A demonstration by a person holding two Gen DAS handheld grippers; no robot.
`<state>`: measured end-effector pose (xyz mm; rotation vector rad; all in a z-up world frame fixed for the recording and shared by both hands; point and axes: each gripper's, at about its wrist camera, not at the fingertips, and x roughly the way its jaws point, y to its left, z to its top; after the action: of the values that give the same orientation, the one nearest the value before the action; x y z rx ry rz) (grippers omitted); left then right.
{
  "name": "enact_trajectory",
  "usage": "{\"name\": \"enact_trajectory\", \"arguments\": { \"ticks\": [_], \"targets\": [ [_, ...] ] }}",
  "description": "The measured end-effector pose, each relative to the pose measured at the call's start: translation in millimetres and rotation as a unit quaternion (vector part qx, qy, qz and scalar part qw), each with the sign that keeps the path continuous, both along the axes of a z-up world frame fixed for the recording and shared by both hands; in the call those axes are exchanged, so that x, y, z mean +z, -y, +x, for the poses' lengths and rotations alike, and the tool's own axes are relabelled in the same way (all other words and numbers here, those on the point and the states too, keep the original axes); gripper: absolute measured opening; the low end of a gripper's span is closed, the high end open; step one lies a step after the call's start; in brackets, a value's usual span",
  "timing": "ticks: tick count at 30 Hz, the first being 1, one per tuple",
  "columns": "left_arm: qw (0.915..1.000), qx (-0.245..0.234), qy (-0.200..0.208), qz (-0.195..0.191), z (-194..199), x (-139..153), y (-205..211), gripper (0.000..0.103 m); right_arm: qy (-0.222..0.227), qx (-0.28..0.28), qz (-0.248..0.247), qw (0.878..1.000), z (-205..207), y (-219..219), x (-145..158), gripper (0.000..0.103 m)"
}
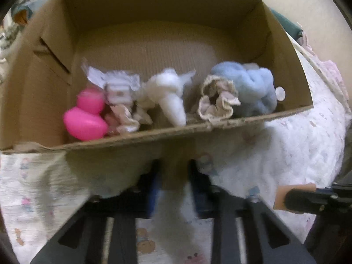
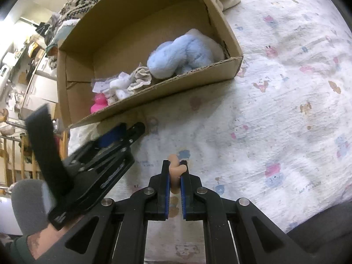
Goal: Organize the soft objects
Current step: 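Lower the right tool and grasp the orange foam tube, then carry the orange foam tube into the box with the right tool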
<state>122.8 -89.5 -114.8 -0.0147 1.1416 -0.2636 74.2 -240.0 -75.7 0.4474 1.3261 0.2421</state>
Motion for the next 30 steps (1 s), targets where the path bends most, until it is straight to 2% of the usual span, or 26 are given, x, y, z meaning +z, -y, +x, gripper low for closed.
{"name": "enact_trajectory", "arguments": {
  "ticks": [1, 3, 7, 15, 24, 28, 30],
  "targets": [
    [1.0, 0.001, 0.0, 0.0, -0.2, 0.3, 0.1, 0.009, 0.002, 0.0, -0.001, 1.0, -0.1, -0.2, 0.7, 0.01],
    [1.0, -0.001, -0.004, -0.006, -0.1, 3.2, 0.0, 0.007, 0.003, -0.001, 0.003, 1.0, -0.2, -4.5, 1.8, 0.01],
    [0.9995, 0.003, -0.012, -0.03, -0.2, 9.9, -4.4, 0.006, 0.005, 0.002, 0.005, 1.0, 1.2, -7.0, 2.3, 0.01],
    [0.9995, 0.013, -0.015, -0.023, -19.3, 19.1, -17.4, 0.006, 0.018, 0.008, 0.011, 1.0, 4.5, -14.2, 7.6, 0.01],
    [0.9993, 0.027, -0.015, 0.02, -46.3, 36.7, -33.5, 0.006, 0.043, 0.018, 0.02, 0.999, 3.7, -16.6, 23.5, 0.01],
    [0.9976, 0.049, -0.003, 0.05, -54.9, 58.8, -43.2, 0.006, 0.065, 0.023, 0.019, 0.997, 1.8, -18.3, 34.4, 0.01],
    [0.9974, 0.053, 0.012, 0.048, -60.3, 77.3, -51.2, 0.006, 0.079, 0.026, 0.021, 0.996, 0.8, -19.9, 41.1, 0.01]
  ]
}}
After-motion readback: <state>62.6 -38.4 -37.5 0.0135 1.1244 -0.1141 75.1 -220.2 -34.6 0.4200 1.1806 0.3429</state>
